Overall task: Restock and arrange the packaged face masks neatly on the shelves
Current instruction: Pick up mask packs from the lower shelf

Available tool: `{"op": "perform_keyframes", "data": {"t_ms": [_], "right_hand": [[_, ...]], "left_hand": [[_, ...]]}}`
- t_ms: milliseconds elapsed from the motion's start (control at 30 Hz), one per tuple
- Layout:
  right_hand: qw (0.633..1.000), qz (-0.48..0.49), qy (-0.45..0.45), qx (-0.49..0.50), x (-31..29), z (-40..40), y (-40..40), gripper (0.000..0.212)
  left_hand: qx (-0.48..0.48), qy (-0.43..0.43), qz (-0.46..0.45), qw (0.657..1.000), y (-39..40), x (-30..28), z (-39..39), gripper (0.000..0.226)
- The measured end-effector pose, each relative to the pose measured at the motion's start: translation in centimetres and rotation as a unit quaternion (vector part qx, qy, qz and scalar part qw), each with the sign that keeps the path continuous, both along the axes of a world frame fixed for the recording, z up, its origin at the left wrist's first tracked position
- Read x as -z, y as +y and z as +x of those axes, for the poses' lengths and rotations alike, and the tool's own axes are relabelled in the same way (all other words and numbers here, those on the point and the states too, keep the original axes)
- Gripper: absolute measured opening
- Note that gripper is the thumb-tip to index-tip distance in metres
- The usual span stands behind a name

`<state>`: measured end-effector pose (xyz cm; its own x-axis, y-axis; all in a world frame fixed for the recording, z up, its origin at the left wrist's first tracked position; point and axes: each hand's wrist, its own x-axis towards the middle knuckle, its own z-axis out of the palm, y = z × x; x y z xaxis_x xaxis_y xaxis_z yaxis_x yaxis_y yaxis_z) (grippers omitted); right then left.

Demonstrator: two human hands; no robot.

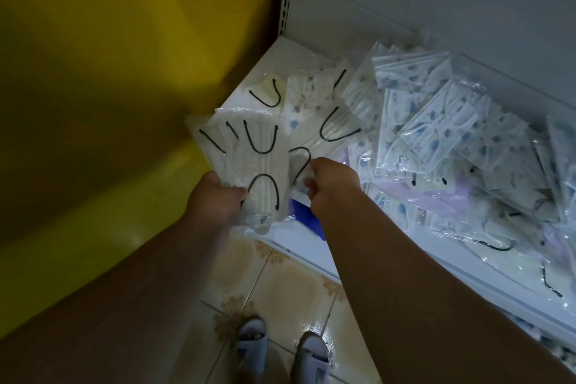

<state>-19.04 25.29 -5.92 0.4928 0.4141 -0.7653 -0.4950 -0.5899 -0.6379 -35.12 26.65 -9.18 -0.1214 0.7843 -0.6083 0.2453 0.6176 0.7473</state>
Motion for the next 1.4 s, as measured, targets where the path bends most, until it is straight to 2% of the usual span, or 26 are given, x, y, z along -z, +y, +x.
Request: {"op": "perform_keyframes", "data": {"t_ms": [67,133,200,267,333,367,400,433,467,500,533,600,667,767,800,833,933,1000,1067,1167,1233,1300,1400], "right_hand": [[0.999,0.003,-0.032,-0.004,-0.1,0.4,-0.3,0.015],[0.998,0.05,-0.031,0.032,-0.3,1.2,-0.4,0.006],[0.986,0.115,0.058,0.106,-1.6,1.9,-0.7,0.002],[0.949,0.177,0.199,0.17,-3.4,2.5,-1.3,0.006],[0.921,0.224,0.274,0.164,-4.7,2.7,-2.1,0.012],[0.929,0.221,0.269,0.126,-5.0,2.5,-2.4,0.015],[0.954,0.19,0.225,0.063,-5.0,2.3,-2.7,0.015],[0.981,0.144,0.129,-0.021,-4.8,1.8,-2.9,0.011],[0.99,0.097,0.016,-0.105,-4.4,1.5,-3.3,0.008],[0.981,0.062,-0.085,-0.163,-4.2,1.2,-3.7,0.011],[0.974,0.049,-0.13,-0.18,-4.0,1.0,-4.2,0.015],[0.984,0.078,-0.084,-0.136,-3.9,0.8,-5.8,0.028],[0.99,0.095,-0.054,-0.09,-3.6,0.9,-7.8,0.041],[0.99,0.129,-0.023,-0.048,-3.7,1.4,-10.9,0.019],[0.991,0.131,-0.008,-0.031,-3.9,1.5,-12.1,0.012],[0.991,0.133,0.001,-0.021,-4.2,1.7,-13.4,0.007],[0.991,0.131,0.007,-0.006,-5.2,2.4,-17.7,0.004],[0.989,0.148,-0.009,-0.014,-6.6,2.8,-21.3,0.003],[0.985,0.165,-0.029,-0.052,-8.4,3.2,-25.4,0.011],[0.975,0.188,-0.066,-0.097,-11.6,3.9,-32.1,0.017],[0.972,0.183,-0.117,-0.088,-14.4,4.4,-36.5,0.008],[0.971,0.173,-0.155,-0.06,-17.5,4.9,-40.2,0.015],[0.966,0.188,-0.173,-0.033,-21.7,4.9,-44.1,0.009]], "left_hand": [[-0.01,-0.009,-0.005,1.0,0.1,-0.3,-0.3,0.027],[-0.016,-0.026,-0.017,0.999,0.4,-0.5,-0.7,0.029],[-0.01,-0.027,-0.021,0.999,0.6,-1.0,-1.0,0.028],[0.001,-0.024,-0.014,1.0,0.5,-1.7,-0.9,0.027],[0.007,-0.028,-0.015,0.999,0.3,-2.5,-0.7,0.027],[0.011,-0.036,-0.018,0.999,0.1,-3.0,-0.4,0.024],[0.019,-0.049,-0.021,0.998,-0.3,-3.3,-0.2,0.021],[0.028,-0.064,-0.017,0.997,-0.7,-3.7,0.3,0.019],[0.037,-0.08,-0.013,0.996,-1.1,-4.1,0.7,0.018],[0.046,-0.101,-0.008,0.994,-1.7,-4.5,1.2,0.019],[0.057,-0.118,-0.004,0.991,-2.3,-4.5,1.5,0.021],[0.08,-0.135,-0.001,0.988,-3.7,-4.5,1.8,0.031],[0.103,-0.146,0.001,0.984,-5.2,-4.5,1.7,0.05],[0.129,-0.164,0.016,0.978,-7.6,-4.6,1.6,0.077],[0.134,-0.173,0.013,0.976,-8.5,-4.7,1.6,0.08],[0.128,-0.192,0.009,0.973,-9.6,-5.2,1.8,0.073],[0.09,-0.25,-0.031,0.964,-13.2,-6.8,2.2,0.032],[0.113,-0.243,-0.027,0.963,-16.3,-8.1,2.6,0.035],[0.16,-0.204,0.015,0.966,-20.1,-9.4,3.1,0.048],[0.172,-0.17,0.068,0.968,-26.7,-13.1,4.3,0.058],[0.166,-0.163,0.096,0.968,-31.1,-16.3,4.9,0.055],[0.164,-0.17,0.117,0.965,-34.6,-19.0,5.1,0.048],[0.164,-0.198,0.152,0.954,-37.9,-23.1,5.2,0.041]]}}
